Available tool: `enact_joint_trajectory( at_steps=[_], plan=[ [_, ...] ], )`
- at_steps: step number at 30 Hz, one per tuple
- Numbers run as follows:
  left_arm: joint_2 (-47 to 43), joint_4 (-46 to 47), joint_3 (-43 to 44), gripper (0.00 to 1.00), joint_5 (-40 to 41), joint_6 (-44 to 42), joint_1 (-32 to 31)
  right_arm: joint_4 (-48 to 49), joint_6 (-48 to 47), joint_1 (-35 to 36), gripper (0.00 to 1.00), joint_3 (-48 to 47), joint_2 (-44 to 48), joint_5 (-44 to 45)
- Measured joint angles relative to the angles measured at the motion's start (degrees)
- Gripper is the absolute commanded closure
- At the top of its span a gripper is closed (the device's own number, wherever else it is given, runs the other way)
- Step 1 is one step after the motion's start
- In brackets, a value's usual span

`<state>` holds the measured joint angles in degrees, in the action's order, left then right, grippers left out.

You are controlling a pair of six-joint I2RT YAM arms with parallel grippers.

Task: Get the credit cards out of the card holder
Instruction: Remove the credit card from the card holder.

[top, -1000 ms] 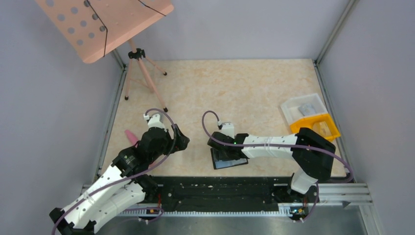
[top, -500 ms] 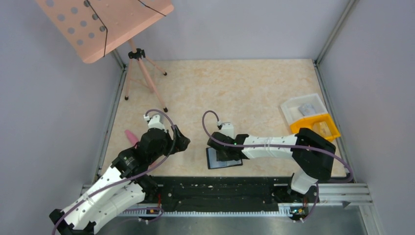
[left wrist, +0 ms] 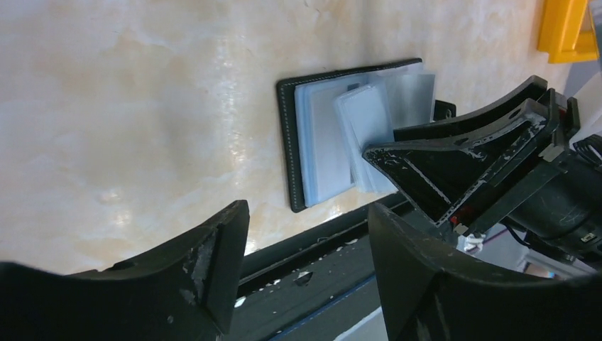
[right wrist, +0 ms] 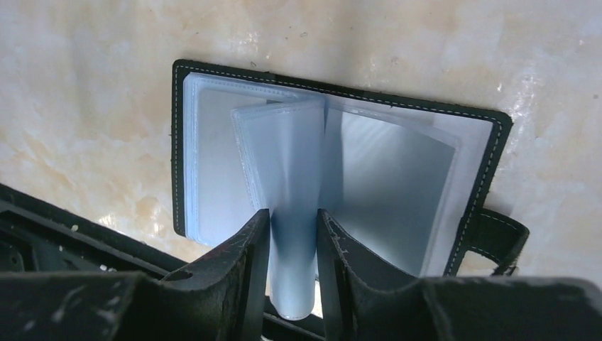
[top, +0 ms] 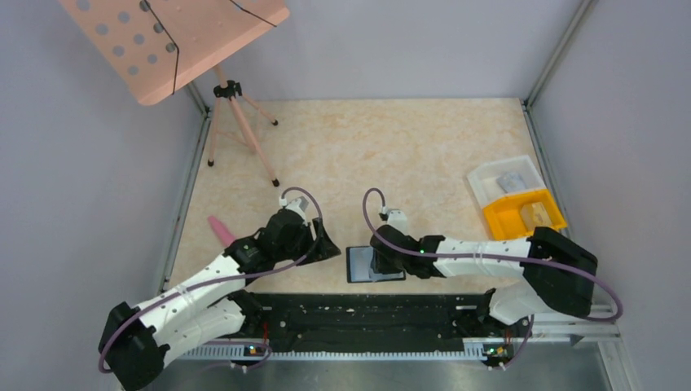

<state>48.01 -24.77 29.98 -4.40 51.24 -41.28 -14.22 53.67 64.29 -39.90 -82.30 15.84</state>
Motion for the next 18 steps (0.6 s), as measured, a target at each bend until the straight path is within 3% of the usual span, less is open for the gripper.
enact_joint_trajectory(
  at_steps=[6, 18],
  plan=[
    [6.19, 8.94, -1.36, 0.47, -4.24, 2.56, -2.1, 7.5, -1.03, -3.26, 0.8, 7.72, 5.97, -4.04],
    [17.62, 18.53, -1.44, 0.63, -6.49, 5.29, -4.81, 15.02, -2.54, -7.04, 0.81, 16.81, 16.31, -9.05]
  ],
)
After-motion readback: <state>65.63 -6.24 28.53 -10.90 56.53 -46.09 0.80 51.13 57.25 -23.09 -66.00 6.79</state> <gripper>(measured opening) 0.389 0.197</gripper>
